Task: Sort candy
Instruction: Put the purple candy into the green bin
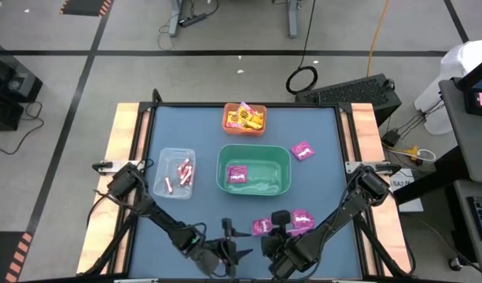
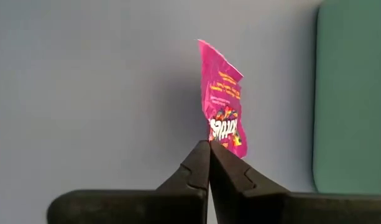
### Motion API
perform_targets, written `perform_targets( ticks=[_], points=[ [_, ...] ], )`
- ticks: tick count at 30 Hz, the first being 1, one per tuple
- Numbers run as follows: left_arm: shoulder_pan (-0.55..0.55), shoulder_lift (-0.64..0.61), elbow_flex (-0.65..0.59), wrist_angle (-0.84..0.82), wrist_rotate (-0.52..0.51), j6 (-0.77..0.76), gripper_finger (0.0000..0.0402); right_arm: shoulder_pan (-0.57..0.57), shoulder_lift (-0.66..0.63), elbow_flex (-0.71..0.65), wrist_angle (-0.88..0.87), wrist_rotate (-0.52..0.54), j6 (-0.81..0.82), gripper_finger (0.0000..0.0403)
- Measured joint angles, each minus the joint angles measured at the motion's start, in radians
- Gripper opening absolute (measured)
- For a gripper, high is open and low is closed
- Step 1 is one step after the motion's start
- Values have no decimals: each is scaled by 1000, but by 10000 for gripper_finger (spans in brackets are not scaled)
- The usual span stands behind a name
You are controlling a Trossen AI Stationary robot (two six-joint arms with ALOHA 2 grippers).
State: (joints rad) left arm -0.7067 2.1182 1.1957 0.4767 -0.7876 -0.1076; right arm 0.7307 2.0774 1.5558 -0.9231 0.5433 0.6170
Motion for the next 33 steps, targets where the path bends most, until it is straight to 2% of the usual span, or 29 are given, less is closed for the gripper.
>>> perform_targets(
  ticks=[10, 13, 17, 24, 28, 33],
  points=[
    [61, 65, 0, -14, 29, -7, 235, -13, 0, 4, 12, 0, -2, 0],
    [77, 75, 0, -15, 27, 13, 223, -13, -1, 4, 13, 0, -7, 0],
    [87, 76, 0, -14, 25, 31, 175, -13, -1, 4, 14, 0, -5, 0],
    [85, 76, 0, -14, -28, 43, 16, -6, -2, 4, 29, 37, 3, 5],
    [79, 76, 0, -14, -30, 44, 10, 17, -2, 4, 9, 63, 26, 35],
    [67, 56, 0, -12, -40, 49, 4, 40, -2, 5, -20, 70, 87, 103]
  ],
)
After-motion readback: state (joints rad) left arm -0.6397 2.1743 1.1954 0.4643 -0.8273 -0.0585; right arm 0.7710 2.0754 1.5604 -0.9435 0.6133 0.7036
